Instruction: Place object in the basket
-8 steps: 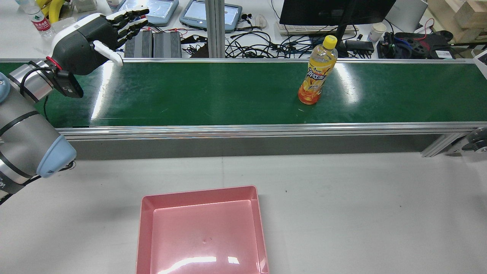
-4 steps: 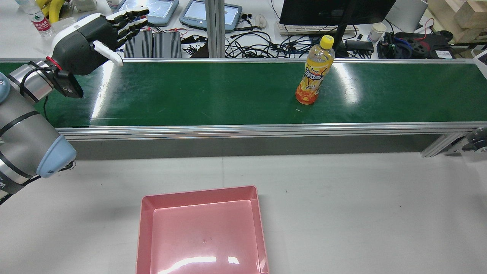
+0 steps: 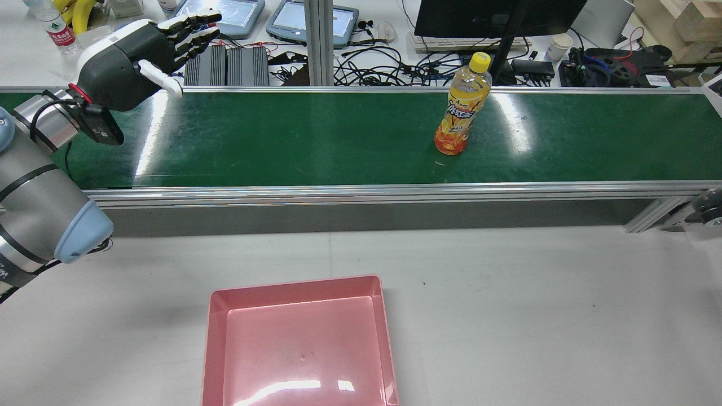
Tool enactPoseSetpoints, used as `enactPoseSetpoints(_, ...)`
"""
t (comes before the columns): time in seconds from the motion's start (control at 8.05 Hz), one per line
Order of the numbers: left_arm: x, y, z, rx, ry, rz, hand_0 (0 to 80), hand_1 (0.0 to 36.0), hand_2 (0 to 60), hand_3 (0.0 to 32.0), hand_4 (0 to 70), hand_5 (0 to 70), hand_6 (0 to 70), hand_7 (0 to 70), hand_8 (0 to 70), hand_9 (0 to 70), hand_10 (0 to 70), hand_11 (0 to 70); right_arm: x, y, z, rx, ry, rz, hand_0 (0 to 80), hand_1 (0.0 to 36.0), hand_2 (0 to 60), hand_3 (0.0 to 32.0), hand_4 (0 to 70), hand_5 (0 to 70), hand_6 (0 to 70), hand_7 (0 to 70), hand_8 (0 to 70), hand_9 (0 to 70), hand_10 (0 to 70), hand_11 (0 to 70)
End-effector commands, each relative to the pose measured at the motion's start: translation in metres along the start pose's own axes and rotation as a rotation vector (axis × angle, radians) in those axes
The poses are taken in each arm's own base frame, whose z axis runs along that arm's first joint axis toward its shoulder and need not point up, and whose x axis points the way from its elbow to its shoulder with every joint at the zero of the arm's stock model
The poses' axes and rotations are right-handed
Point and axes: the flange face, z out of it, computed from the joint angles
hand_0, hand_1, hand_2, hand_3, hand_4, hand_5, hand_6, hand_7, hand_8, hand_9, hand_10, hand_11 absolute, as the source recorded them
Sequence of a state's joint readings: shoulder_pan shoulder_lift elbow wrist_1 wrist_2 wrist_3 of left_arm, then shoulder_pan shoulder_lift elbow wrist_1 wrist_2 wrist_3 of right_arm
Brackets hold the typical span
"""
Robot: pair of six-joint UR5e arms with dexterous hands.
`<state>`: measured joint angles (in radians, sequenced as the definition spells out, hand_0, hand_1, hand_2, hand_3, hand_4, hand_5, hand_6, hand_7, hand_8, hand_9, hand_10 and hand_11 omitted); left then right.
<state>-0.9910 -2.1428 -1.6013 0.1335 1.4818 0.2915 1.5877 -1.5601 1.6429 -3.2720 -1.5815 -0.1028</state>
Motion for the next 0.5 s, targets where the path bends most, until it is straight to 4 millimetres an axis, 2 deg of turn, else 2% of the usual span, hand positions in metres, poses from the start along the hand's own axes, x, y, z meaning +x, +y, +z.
enactPoseSetpoints(0.0, 0.0000, 0.0001, 0.0001, 0.000, 0.000, 0.000, 61.2, 3.2, 0.0, 1.6, 13.4, 16.5, 0.9, 1.0, 7.0, 9.2, 0.6, 2.3, 0.0000, 0.0000, 0.0000, 0.000, 0.000, 0.000, 0.0, 0.0, 0.0, 0.0, 0.0, 0.0, 0.0, 0.0, 0.0, 0.0, 0.0, 0.0)
enactPoseSetpoints(0.37, 0.0002, 0.0009, 0.0008, -0.002, 0.000, 0.000, 61.3, 3.2, 0.0, 1.4, 13.5, 16.6, 1.0, 1.0, 7.0, 9.1, 0.9, 2.8, 0.0000, 0.0000, 0.0000, 0.000, 0.000, 0.000, 0.0, 0.0, 0.0, 0.0, 0.0, 0.0, 0.0, 0.0, 0.0, 0.0, 0.0, 0.0)
